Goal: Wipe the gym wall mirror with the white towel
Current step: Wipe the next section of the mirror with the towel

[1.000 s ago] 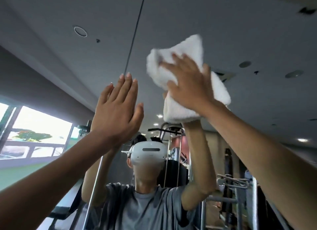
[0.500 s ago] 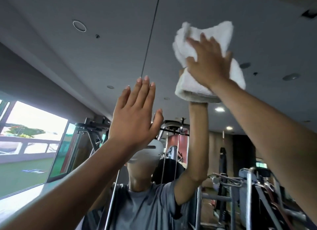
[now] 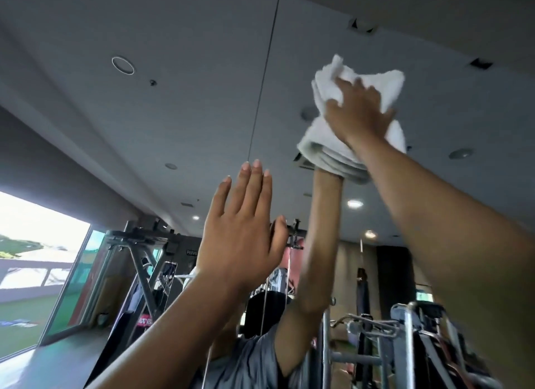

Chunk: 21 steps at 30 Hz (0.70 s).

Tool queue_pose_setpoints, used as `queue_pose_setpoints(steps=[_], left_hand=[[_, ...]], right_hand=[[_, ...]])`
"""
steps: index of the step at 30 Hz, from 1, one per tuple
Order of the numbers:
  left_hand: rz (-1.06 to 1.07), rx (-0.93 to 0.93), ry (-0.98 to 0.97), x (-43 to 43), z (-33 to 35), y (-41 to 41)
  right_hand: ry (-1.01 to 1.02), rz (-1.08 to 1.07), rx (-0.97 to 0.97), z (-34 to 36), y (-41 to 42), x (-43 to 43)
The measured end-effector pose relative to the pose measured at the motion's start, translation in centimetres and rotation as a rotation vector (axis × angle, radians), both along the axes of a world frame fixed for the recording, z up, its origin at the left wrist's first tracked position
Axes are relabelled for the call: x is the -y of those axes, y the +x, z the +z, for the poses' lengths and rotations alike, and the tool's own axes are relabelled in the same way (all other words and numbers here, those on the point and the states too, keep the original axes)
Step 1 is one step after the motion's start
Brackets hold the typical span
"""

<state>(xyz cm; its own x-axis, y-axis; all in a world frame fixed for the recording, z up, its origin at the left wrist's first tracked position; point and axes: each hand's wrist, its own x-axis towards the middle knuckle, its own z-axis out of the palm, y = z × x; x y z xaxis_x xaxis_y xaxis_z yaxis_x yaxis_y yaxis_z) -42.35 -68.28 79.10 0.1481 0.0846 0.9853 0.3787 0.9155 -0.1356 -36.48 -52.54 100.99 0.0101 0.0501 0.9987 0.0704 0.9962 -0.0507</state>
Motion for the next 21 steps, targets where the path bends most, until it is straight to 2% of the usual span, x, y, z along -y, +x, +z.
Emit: queue_pose_setpoints(steps=[2, 5, 8, 10, 11, 13, 15, 17, 18, 21], left_hand=[[0.013, 0.006, -0.003, 0.0, 0.0, -0.1], [0.037, 0.026, 0.032, 0.1, -0.3, 0.0], [0.076, 0.049, 0.069, -0.1, -0.7, 0.2], [0.094, 0.072, 0.067, -0.2, -0.9, 0.1], [0.098, 0.08, 0.069, -0.2, -0.9, 0.0], [0.107, 0.101, 0.071, -0.3, -0.9, -0.1], [0.113, 0.123, 0.083, -0.3, -1.0, -0.1], [0.114, 0.155, 0.092, -0.3, -1.1, 0.0], [0.109, 0.174, 0.093, -0.3, -1.2, 0.2], [0.074, 0.217, 0.107, -0.1, -1.9, 0.5]], right_hand=[[0.099, 0.016, 0.013, 0.0, -0.9, 3.8], [0.398, 0.051, 0.125, -2.8, -1.4, 6.8], [0.677, 0.097, 0.221, -6.8, -0.4, 4.7], [0.774, 0.133, 0.236, -8.1, 0.3, 1.5], [0.74, 0.136, 0.223, -7.4, 0.6, -0.1], [0.53, 0.123, 0.147, -4.9, 0.5, -1.9], [0.275, 0.079, 0.039, -3.1, -0.3, -0.5], [0.158, 0.046, -0.003, -2.9, -1.3, 2.9], [0.188, 0.052, 0.014, -3.7, -1.7, 4.8], [0.495, 0.043, 0.097, -8.2, -2.1, 7.7]])
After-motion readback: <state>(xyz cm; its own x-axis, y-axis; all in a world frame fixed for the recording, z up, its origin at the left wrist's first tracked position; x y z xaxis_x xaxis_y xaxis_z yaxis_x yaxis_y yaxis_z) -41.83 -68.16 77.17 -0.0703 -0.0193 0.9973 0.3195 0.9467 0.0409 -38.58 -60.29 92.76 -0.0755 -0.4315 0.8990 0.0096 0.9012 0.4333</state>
